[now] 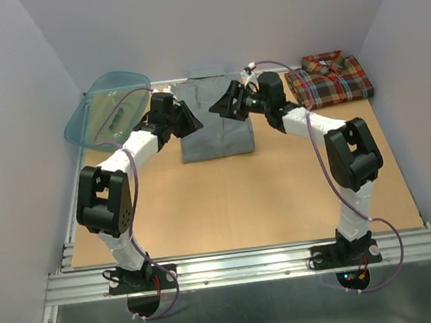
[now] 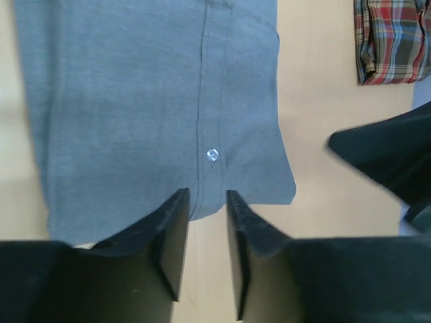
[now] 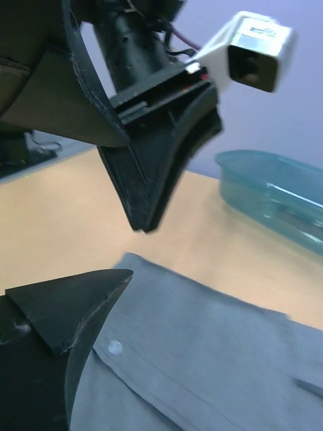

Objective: Fold and stack the long sleeve shirts
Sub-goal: Fold the shirt

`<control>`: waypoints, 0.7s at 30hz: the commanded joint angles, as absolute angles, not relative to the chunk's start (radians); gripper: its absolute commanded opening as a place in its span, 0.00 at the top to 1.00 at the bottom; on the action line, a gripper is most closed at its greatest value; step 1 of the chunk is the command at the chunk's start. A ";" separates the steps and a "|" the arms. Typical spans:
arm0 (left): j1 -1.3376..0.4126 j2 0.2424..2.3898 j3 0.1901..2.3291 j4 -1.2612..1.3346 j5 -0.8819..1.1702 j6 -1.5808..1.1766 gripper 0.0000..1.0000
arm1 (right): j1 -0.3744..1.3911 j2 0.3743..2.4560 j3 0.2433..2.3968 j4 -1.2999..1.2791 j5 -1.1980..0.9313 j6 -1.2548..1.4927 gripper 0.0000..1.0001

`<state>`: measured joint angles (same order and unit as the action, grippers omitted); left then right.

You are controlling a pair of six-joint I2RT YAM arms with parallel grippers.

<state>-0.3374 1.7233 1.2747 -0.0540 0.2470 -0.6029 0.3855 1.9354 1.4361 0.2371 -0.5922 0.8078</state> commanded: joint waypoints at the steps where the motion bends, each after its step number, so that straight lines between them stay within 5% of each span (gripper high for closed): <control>1: -0.334 1.795 1.239 0.049 0.308 -0.634 0.66 | 0.387 2.022 1.336 0.528 -0.677 0.982 0.22; 11: -0.325 1.950 1.171 0.129 0.305 -0.675 0.72 | 0.385 2.198 1.175 0.659 -0.687 0.959 0.22; 21: -0.302 1.924 1.043 0.161 0.316 -0.701 0.76 | 0.242 2.163 1.003 0.707 -0.664 0.914 0.22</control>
